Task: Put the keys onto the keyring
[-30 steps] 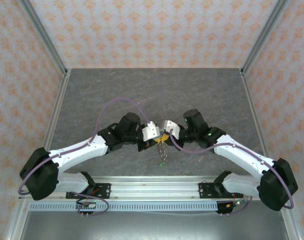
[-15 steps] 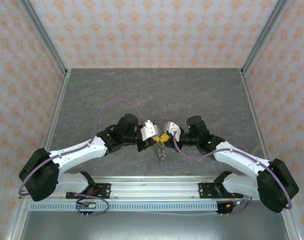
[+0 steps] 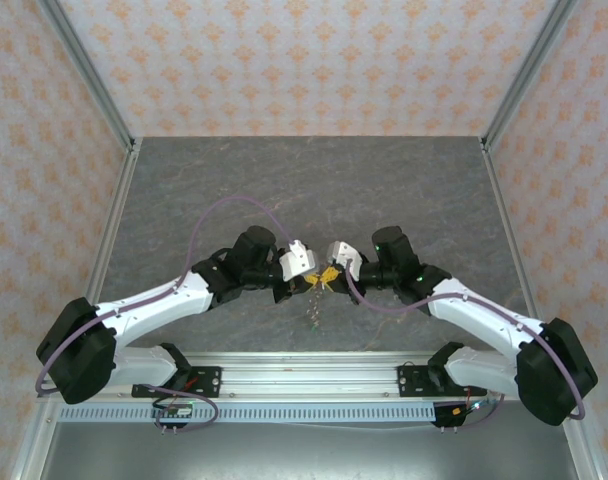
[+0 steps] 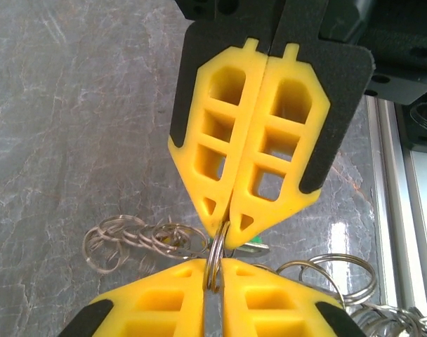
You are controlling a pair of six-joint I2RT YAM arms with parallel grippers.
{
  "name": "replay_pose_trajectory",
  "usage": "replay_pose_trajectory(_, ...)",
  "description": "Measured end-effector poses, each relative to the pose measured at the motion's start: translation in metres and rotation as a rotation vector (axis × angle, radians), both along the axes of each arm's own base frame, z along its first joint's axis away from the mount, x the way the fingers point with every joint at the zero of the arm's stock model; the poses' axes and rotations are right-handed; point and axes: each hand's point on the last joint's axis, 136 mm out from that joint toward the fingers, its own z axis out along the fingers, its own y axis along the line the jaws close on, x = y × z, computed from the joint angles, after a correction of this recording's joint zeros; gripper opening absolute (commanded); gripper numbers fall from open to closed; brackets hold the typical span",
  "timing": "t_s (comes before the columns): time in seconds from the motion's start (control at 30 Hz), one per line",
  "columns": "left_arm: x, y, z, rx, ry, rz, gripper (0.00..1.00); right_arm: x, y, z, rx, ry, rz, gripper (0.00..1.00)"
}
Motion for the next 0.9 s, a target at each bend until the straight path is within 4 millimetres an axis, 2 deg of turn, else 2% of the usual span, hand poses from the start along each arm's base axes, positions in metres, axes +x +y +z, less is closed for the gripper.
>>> replay_pose_trajectory(0.2,0.0053,-0.0042,0.0054,0.024,-0.016,-0.015,0.14,-0.0014,0.0013,0.0068,-0.051,-0.014,0.019,0.01)
replay_pose_trajectory(0.4,0.0044,-0.0052,0.0026,0.034,-0.009,-0.028,0.12,-0.0014,-0.0020,0.0040,-0.086,-0.016,0.015,0.01)
replay_pose_trajectory(0.6,0.0001,-0.0046,-0.0001,0.041,0.005,-0.045,0.00,0.0002,-0.0036,0.0021,-0.102,-0.033,0.013,0.01)
replay_pose_trajectory(0.7,-0.0008,-0.0047,-0.0004,0.044,0.000,-0.054,0.00,0.0005,-0.0037,0.0018,-0.105,-0.036,0.011,0.01)
replay_pose_trajectory(0.9,0.0012,-0.0056,0.0011,0.032,-0.002,-0.043,0.00,0.0041,-0.0038,0.0024,-0.104,-0.054,-0.007,0.10)
